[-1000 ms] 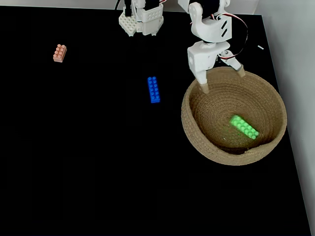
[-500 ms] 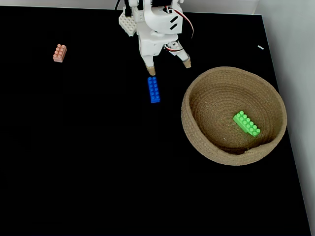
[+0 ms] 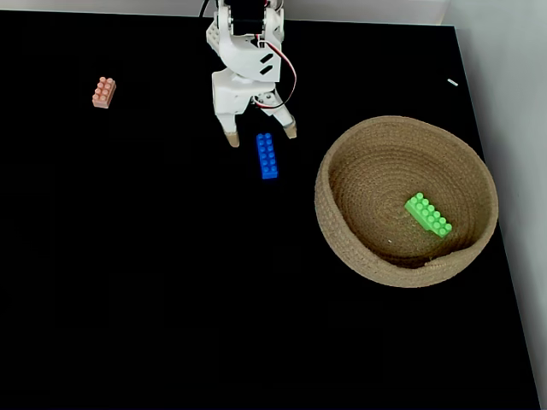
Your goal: Place the lego blocks in the tray
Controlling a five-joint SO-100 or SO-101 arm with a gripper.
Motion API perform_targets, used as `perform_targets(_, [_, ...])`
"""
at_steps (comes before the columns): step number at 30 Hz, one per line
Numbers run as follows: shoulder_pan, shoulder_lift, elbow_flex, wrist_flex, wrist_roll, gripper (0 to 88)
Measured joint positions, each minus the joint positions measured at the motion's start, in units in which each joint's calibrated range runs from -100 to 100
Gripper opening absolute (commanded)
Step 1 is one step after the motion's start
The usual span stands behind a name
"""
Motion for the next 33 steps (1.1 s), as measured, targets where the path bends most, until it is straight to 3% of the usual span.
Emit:
perform_targets(20, [-2.4, 7.2, 7.3, -16.6, -1.8, 20.5])
perform_targets(24, [-3.7, 7.1, 8.9, -19.7, -2.6, 13.5])
perform_targets(28, [-5.0, 7.1, 10.8, -22.8, -3.1, 0.3])
perform_targets(33, [-5.4, 6.7, 11.0, -23.1, -3.8, 0.0])
